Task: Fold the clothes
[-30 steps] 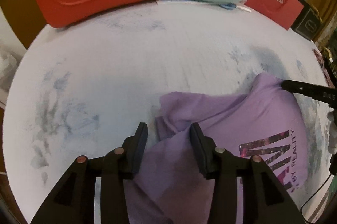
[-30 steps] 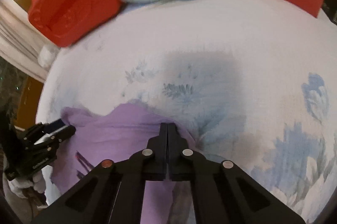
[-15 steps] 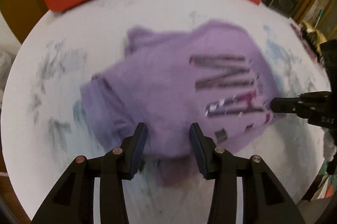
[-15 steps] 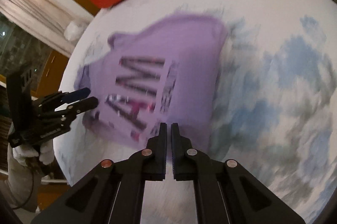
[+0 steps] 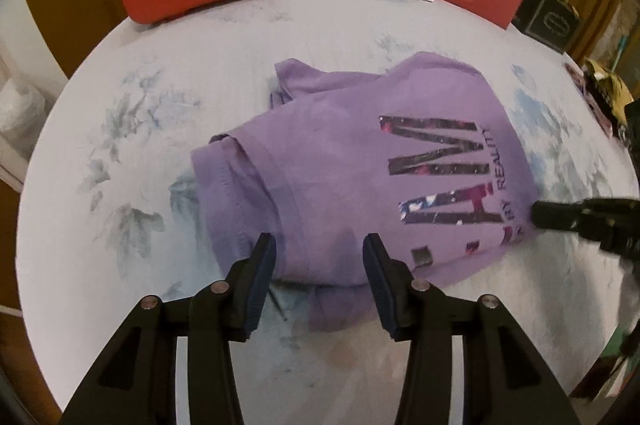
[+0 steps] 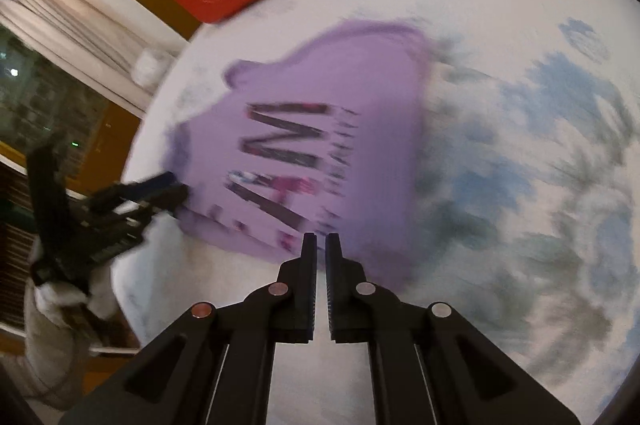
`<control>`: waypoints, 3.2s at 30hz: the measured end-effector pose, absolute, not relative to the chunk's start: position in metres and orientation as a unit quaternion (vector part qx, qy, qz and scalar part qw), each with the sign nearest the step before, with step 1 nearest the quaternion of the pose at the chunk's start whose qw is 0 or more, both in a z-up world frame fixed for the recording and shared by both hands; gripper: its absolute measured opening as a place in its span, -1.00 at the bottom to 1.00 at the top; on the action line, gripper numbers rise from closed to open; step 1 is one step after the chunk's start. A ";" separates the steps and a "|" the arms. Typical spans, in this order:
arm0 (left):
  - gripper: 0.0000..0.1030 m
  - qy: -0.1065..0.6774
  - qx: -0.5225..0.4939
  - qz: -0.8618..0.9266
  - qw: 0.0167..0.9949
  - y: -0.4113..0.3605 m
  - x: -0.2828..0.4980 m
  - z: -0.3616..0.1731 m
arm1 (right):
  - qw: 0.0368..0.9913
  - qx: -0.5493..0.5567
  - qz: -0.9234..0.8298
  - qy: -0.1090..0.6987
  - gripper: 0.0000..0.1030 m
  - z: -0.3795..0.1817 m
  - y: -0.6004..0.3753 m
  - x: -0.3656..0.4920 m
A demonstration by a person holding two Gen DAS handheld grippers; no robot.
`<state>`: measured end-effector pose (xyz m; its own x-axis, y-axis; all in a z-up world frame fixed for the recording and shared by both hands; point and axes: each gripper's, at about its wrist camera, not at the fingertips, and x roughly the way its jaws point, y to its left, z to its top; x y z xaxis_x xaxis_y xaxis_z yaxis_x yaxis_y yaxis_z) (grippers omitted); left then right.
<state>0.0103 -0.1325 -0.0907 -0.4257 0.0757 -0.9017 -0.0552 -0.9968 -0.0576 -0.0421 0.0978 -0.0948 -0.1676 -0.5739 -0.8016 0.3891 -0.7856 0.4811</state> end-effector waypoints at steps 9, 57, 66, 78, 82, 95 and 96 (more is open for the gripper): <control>-0.03 0.003 -0.564 0.825 0.037 -0.129 0.004 -0.116 | 0.332 0.590 -0.735 -0.045 -1.00 -0.120 0.055 -0.039; 0.50 -0.077 -0.559 0.825 0.000 -0.166 -0.008 -0.118 | 0.283 0.561 -0.769 -0.122 0.09 -0.109 0.133 -0.057; 0.50 -0.088 -0.552 0.829 0.009 -0.155 -0.029 -0.119 | 0.270 0.555 -0.769 -0.167 0.09 -0.117 0.140 -0.074; -0.08 -0.047 -0.556 0.829 0.023 -0.148 -0.051 -0.114 | 0.274 0.553 -0.767 -0.176 -0.26 -0.121 0.120 -0.101; -0.26 -0.050 -0.552 0.831 0.037 -0.147 -0.054 -0.112 | 0.280 0.550 -0.765 -0.184 -0.26 -0.123 0.115 -0.104; -0.25 -0.066 -0.554 0.827 0.069 -0.148 -0.067 -0.112 | 0.294 0.554 -0.748 -0.217 -0.30 -0.128 0.119 -0.101; -0.25 -0.055 -0.554 0.828 0.066 -0.146 -0.069 -0.112 | 0.295 0.554 -0.748 -0.216 -0.31 -0.128 0.118 -0.104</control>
<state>-0.0685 -0.1456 -0.1118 -0.3772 0.1699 -0.9104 -0.0485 -0.9853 -0.1637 -0.1035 0.1181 -0.1282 -0.2119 -0.6809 -0.7011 0.2031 -0.7324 0.6499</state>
